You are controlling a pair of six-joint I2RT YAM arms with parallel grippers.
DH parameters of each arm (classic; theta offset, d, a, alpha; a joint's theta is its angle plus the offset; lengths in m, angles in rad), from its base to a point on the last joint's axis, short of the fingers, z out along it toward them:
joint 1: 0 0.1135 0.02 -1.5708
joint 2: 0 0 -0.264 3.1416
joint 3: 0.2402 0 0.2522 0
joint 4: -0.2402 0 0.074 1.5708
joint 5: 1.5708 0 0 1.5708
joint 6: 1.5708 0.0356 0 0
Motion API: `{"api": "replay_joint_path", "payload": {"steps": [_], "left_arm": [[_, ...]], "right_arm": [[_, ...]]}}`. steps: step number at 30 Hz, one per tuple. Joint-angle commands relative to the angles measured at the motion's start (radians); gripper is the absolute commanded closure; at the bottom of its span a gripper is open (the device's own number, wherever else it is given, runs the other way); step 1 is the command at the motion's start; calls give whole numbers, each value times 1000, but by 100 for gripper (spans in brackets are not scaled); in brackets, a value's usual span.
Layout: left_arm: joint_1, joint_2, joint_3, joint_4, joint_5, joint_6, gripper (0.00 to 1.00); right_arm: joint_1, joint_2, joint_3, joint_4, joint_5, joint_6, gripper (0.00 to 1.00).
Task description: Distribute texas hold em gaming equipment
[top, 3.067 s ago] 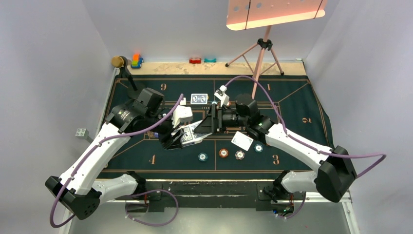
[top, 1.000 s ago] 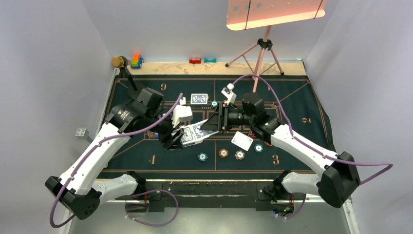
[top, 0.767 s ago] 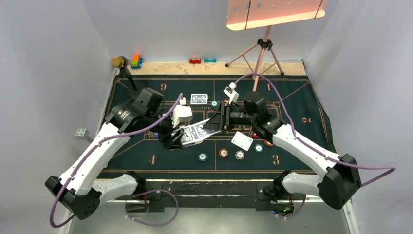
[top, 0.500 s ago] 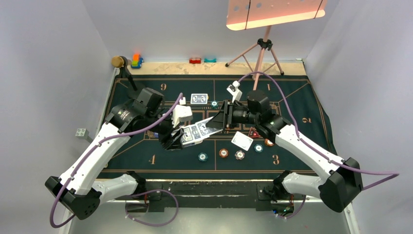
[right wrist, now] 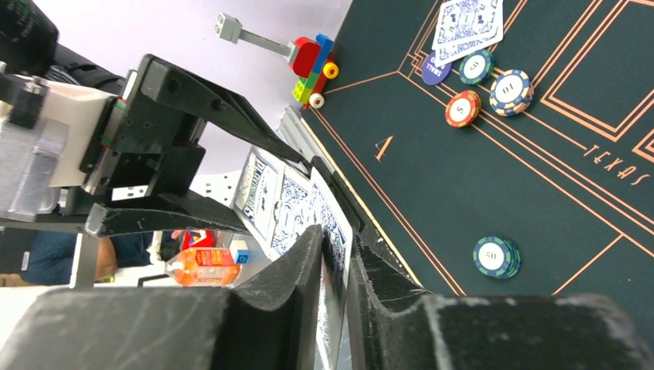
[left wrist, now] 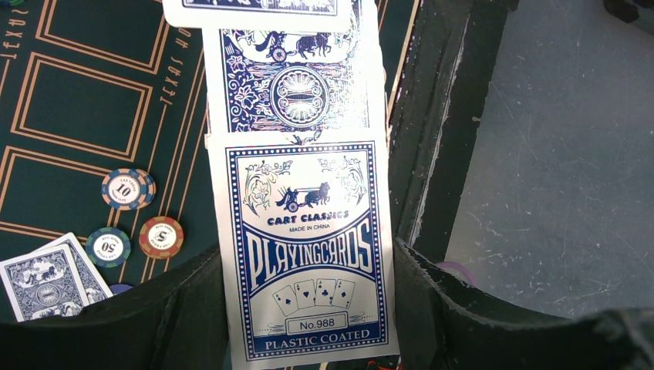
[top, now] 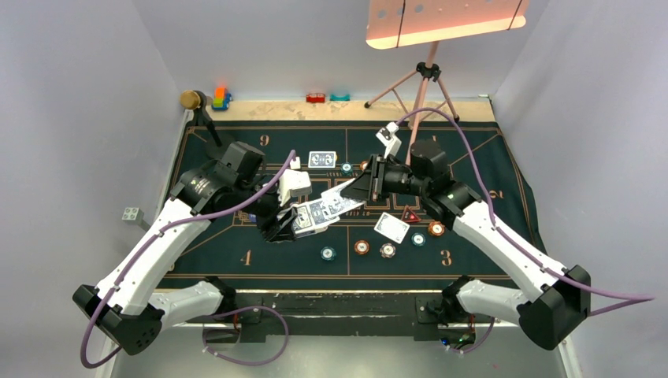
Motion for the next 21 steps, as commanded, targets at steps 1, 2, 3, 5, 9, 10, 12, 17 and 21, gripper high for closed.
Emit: {"api": "replay_joint_path", "payload": {"steps": [1, 2, 3, 5, 9, 10, 12, 17, 21], "left_arm": [[7, -14, 38, 27, 39, -5, 100], [7, -13, 37, 27, 39, -4, 100], [6, -14, 36, 26, 37, -4, 100], [7, -18, 32, 26, 39, -2, 100], [6, -28, 21, 27, 43, -4, 100], [6, -31, 18, 27, 44, -6, 100], [7, -36, 13, 25, 48, -8, 100], [6, -45, 10, 13, 54, -4, 100], [6, -52, 10, 11, 58, -2, 100]], "right_arm": [[-20, -27, 62, 2, 2, -8, 81], [-24, -26, 67, 4, -2, -6, 82], [-28, -23, 73, 4, -4, -5, 83], [-40, -16, 88, 2, -10, -5, 88], [-98, 10, 122, 21, -42, 2, 96], [-113, 22, 127, 40, -52, 7, 97], [-133, 63, 151, 65, -57, 6, 97], [-147, 279, 250, 141, -67, -21, 99], [-146, 526, 360, 202, -34, -43, 100]]}}
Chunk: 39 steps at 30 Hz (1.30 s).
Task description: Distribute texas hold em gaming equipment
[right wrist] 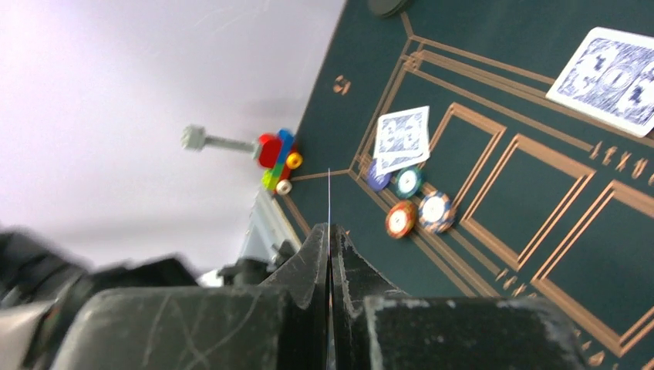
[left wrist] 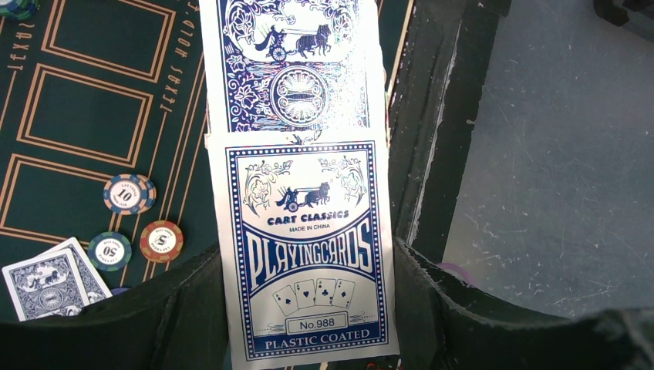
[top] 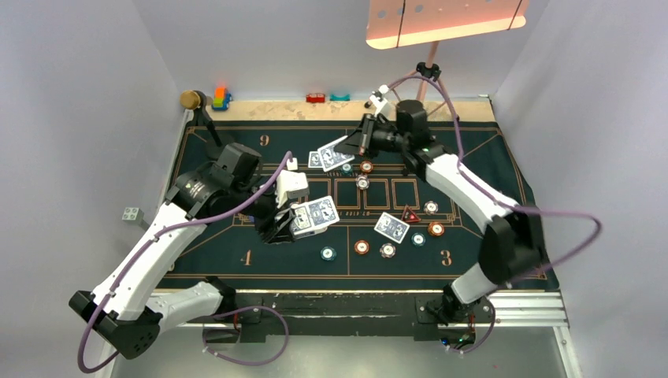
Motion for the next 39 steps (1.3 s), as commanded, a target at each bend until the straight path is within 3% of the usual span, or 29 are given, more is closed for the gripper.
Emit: {"api": "replay_joint_path", "payload": {"steps": [1, 7, 15, 18, 26, 39], "left_arm": [[6, -25, 10, 13, 47, -3, 100], [6, -26, 15, 18, 54, -12, 100], [8, -22, 27, 15, 46, -4, 100], [8, -21, 25, 15, 46, -3, 100], [9, -27, 17, 19, 46, -2, 100], [15, -31, -3, 33, 36, 4, 100]], "right_arm": [[-1, 249, 146, 84, 12, -45, 100], [-4, 643, 406, 136, 17, -6, 97], [-3, 853, 570, 171, 85, 89, 94], [4, 877, 577, 158, 118, 85, 90], [10, 894, 608, 46, 235, 26, 57], [15, 741, 577, -139, 400, -110, 34]]}}
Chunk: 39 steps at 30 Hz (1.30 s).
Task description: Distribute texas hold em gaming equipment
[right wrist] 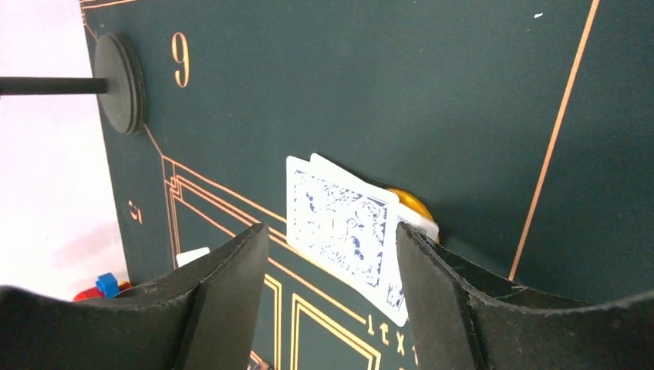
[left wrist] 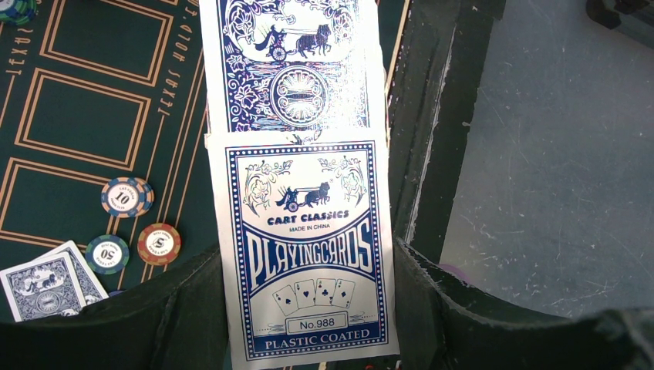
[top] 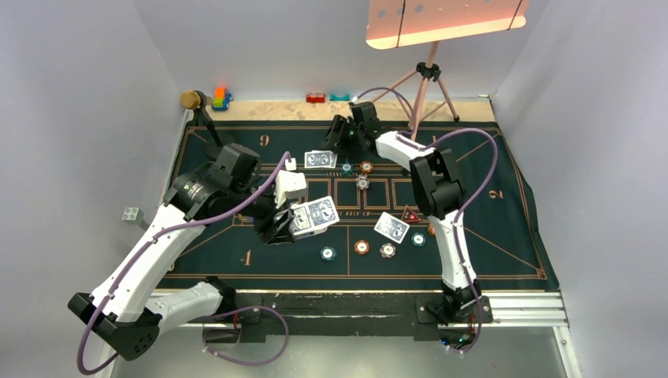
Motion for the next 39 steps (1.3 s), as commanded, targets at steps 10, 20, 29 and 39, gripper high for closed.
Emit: {"api": "replay_joint_path", "payload": {"steps": [10, 20, 29, 39], "left_arm": [[12, -18, -6, 38, 17, 2, 100], [13, -21, -33, 55, 10, 5, 100], [14, -10, -26, 74, 14, -4, 100], [14, 24, 2, 79, 14, 3, 100]], "right_arm": [[7, -403, -123, -79, 16, -94, 30], [17, -894, -566, 11, -191, -63, 10], [182, -1142, -782, 21, -238, -40, 6], [232, -1166, -886, 161, -264, 62, 3]]}}
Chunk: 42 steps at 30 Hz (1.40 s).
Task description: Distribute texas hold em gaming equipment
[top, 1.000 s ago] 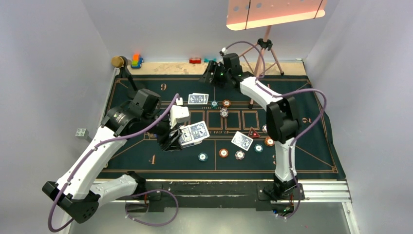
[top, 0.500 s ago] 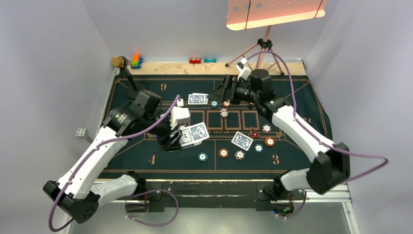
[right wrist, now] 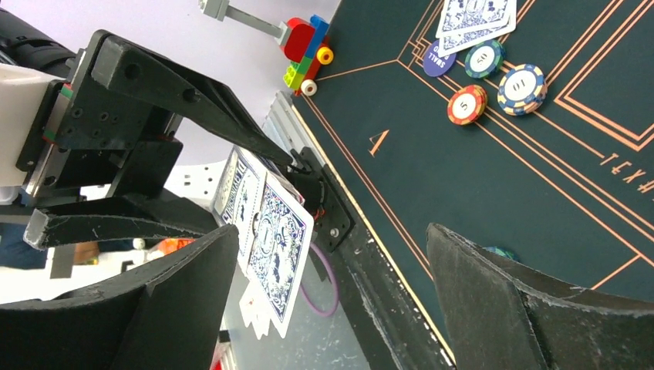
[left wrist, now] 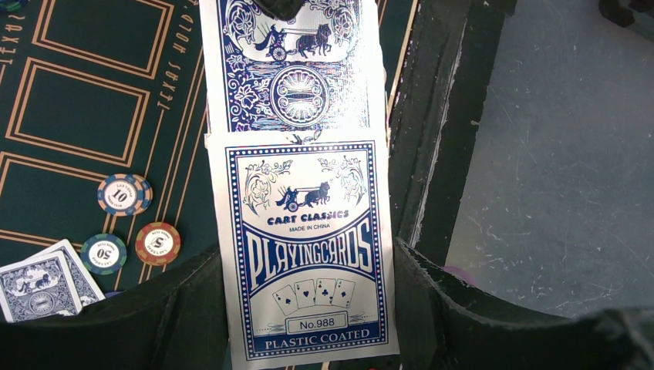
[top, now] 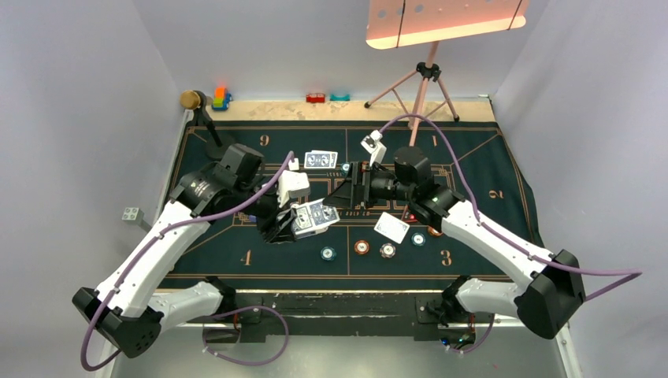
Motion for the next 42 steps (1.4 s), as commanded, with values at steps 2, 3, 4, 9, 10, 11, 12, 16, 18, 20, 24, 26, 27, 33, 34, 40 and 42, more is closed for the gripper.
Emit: {"api": "replay_joint_path", "payload": {"steps": [2, 3, 4, 9, 10, 11, 12, 16, 18, 20, 24, 26, 27, 33, 34, 40, 42], "left_arm": [[8, 15, 43, 48, 24, 1, 100], [8, 16, 43, 48, 25, 2, 100], [7, 16, 45, 50, 23, 2, 100], [8, 17, 56, 49, 19, 2, 100], [7, 17, 59, 47, 17, 4, 100], [8, 17, 63, 44, 15, 4, 100], [7, 17, 66, 45, 14, 5, 100], [8, 16, 75, 37, 15, 8, 100], [8, 17, 77, 33, 16, 7, 100], [8, 13, 80, 28, 20, 7, 100], [8, 7, 80, 25, 21, 6, 100], [8, 4, 78, 24, 21, 6, 100], [8, 3, 76, 25, 21, 6, 100], [10, -5, 65, 23, 25, 6, 100], [9, -8, 65, 23, 26, 5, 100], [10, -19, 67, 18, 27, 4, 100], [9, -22, 68, 15, 28, 4, 100]], "right_arm": [[22, -1, -39, 142, -31, 70, 3], [30, 6, -43, 160, -36, 84, 3], [38, 16, -46, 181, -43, 95, 3], [68, 57, -61, 279, -65, 164, 2], [70, 59, -81, 308, -63, 189, 2], [72, 57, -100, 350, -61, 211, 2], [75, 57, -113, 379, -57, 225, 2], [77, 64, -119, 365, -47, 228, 7], [77, 68, -122, 354, -47, 227, 13], [77, 68, -125, 343, -46, 224, 17], [77, 53, -124, 318, -37, 221, 25], [75, 44, -117, 291, -26, 215, 29], [75, 39, -114, 279, -18, 208, 30], [65, 20, -115, 248, 6, 196, 35], [60, 15, -118, 249, 7, 197, 36], [29, -15, -126, 232, 12, 189, 41], [22, -23, -123, 219, 13, 181, 43]]}}
